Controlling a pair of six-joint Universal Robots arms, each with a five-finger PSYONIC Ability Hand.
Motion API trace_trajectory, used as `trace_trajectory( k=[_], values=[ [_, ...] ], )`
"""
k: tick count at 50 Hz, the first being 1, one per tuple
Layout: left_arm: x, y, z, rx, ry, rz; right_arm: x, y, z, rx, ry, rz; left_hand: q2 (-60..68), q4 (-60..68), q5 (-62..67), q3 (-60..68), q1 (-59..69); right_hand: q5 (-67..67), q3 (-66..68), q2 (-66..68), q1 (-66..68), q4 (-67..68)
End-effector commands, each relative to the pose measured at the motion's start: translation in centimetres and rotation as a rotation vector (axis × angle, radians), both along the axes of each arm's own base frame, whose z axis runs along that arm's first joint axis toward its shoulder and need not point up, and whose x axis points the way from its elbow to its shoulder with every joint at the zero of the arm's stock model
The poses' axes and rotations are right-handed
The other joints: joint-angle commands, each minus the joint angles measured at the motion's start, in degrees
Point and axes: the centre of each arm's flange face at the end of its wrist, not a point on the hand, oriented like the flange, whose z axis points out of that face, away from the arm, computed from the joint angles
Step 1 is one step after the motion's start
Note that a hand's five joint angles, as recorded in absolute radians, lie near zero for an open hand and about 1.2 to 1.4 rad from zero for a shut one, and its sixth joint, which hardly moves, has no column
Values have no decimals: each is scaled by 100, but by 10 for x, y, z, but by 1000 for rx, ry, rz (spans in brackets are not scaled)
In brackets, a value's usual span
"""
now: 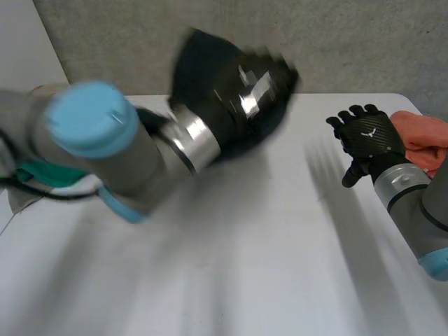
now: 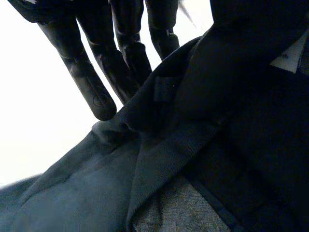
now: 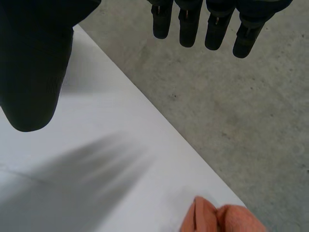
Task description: Fold the laundry.
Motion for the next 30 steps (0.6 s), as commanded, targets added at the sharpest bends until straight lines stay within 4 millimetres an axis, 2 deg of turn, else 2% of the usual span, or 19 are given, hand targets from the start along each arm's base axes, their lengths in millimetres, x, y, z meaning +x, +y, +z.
trace_trajectory(
  k=[1,4,6,7,10,11,14,15,17,22,23,30],
  values=[
    [-14,61,-83,170,-203,-160,-10,-9,-2,18,4,-30,-1154,-1189,-761,-1106,-791,-285,-178,-202,-274,-210],
    [-14,81,-82,173,-228,-193,-11,-10,-3,26,4,-32,-5863,-5898,-5470,-5815,-5500,-285,-178,-202,-274,-210],
    [-12,85,-74,150,-222,-192,-11,-11,-3,28,3,-32,-5863,-5898,-5470,-5815,-5500,-285,-178,-202,-274,-210],
    [-9,83,-59,112,-201,-172,-11,-10,-4,32,2,-32,-5863,-5898,-5470,-5815,-5500,-285,-178,-202,-274,-210],
    [-1,72,-33,63,-154,-110,-10,-9,-2,33,-2,-30,-5863,-5898,-5470,-5815,-5500,-285,-178,-202,-274,-210],
    [7,61,-17,41,-122,-52,-9,-7,-2,44,-4,-27,-5863,-5898,-5470,-5815,-5500,-285,-178,-202,-274,-210],
    [22,43,2,25,-83,38,-7,-2,3,58,-11,-21,-5863,-5898,-5470,-5815,-5500,-285,-178,-202,-274,-210],
    [33,29,10,21,-66,97,-6,2,8,73,-16,-16,-5863,-5898,-5470,-5815,-5500,-285,-178,-202,-274,-210],
    [45,16,16,25,-60,155,-6,9,12,101,-15,-11,-5863,-5898,-5470,-5815,-5500,-285,-178,-202,-274,-210],
    [78,-19,8,81,-114,271,-2,39,23,237,11,20,-5863,-5898,-5470,-5815,-5500,-285,-178,-202,-274,-210],
    [90,-32,2,107,-149,306,-1,50,23,301,22,26,-5863,-5898,-5470,-5815,-5500,-285,-178,-202,-274,-210],
    [136,-82,-39,189,-354,425,7,97,-1,541,67,78,-5863,-5898,-5470,-5815,-5500,-201,-94,-118,-190,-126]
  ],
)
